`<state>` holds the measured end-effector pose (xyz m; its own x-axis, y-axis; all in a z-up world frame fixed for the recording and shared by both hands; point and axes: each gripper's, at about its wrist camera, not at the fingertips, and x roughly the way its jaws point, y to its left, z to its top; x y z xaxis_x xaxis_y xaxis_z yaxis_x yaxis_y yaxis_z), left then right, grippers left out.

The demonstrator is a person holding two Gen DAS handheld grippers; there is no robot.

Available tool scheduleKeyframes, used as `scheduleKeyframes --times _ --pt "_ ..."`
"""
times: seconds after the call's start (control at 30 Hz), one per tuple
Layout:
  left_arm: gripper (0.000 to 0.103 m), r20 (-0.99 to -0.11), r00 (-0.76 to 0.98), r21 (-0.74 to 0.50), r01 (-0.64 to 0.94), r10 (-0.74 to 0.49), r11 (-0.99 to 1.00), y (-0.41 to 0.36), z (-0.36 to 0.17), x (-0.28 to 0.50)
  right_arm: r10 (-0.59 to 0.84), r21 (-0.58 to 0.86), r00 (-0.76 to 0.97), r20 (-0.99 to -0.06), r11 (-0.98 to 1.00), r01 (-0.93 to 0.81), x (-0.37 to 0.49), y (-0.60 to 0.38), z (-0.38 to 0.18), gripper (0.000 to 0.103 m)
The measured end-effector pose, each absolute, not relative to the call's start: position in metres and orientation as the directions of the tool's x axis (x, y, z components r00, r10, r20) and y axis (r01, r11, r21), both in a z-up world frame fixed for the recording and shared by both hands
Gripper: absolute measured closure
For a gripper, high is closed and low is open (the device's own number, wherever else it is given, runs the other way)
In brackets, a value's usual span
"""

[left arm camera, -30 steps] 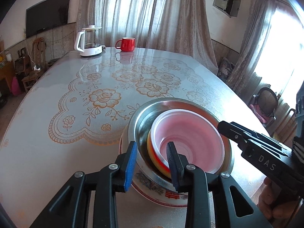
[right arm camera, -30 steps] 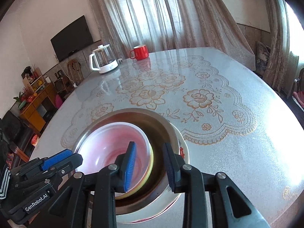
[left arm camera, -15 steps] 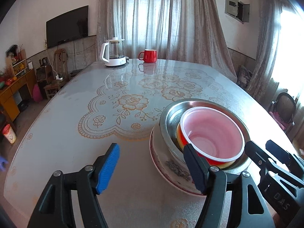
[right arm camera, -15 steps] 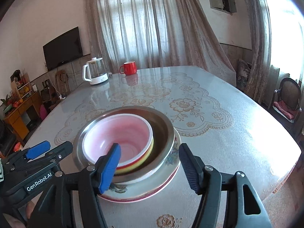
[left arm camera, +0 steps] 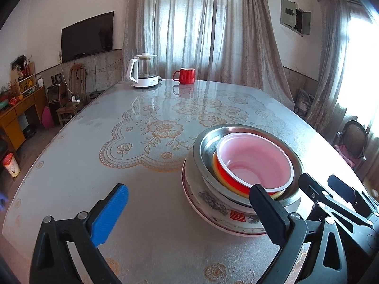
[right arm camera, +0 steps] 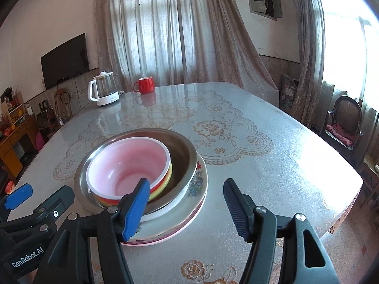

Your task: Organize plates and bowls

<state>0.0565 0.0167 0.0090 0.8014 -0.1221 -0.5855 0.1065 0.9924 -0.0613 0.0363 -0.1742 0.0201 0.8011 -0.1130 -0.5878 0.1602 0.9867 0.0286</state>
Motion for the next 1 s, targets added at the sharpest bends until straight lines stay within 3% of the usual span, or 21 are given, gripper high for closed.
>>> scheduleKeyframes --times 1.0 --pt "0.0 -0.597 0.8 -0.034 0.043 -0.055 0.998 0.0233 0.0029 0.0584 -0.094 0.026 0.799 -0.594 0.991 0.135 0.0376 -0.1683 0.0174 0.038"
